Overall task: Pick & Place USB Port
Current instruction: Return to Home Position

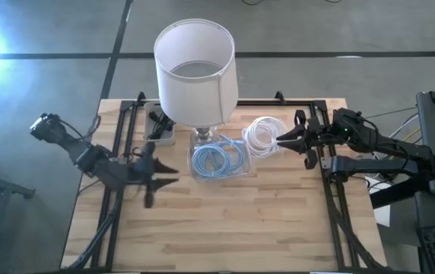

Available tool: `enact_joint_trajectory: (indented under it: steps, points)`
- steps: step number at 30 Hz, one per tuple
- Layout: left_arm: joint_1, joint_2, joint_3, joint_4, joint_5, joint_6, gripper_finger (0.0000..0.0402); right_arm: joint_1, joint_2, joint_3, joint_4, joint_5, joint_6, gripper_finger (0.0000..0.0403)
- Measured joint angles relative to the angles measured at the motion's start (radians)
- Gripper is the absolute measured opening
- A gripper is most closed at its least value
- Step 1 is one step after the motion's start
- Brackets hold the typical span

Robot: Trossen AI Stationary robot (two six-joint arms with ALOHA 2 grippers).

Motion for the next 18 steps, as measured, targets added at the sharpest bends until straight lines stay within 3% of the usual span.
enact_joint_trajectory:
  steps: [2, 6, 8, 10, 14, 18]
  points:
    - [0.001, -0.061, -0.077, 0.128, 0.135, 0.065, 0.0110, 0.000, 0.003, 0.000, -0.001, 0.000, 0.004, 0.0080]
    - [0.024, -0.139, -0.312, 0.559, 0.447, 0.259, 0.0110, 0.000, 0.016, -0.001, 0.006, 0.000, 0.003, 0.0086]
    - [0.059, -0.169, -0.420, 0.729, 0.593, 0.285, 0.0110, 0.000, 0.022, -0.001, 0.013, 0.001, 0.014, 0.0088]
    - [0.110, -0.209, -0.499, 0.803, 0.654, 0.251, 0.0110, 0.000, 0.025, -0.001, 0.008, 0.001, 0.014, 0.0090]
    - [0.217, -0.298, -0.629, 0.818, 0.660, 0.217, 0.0110, 0.001, 0.019, -0.004, -0.047, 0.000, 0.037, 0.0089]
    - [0.310, -0.430, -0.695, 0.826, 0.753, 0.222, 0.0110, 0.000, 0.004, -0.011, -0.061, 0.000, 0.014, 0.0082]
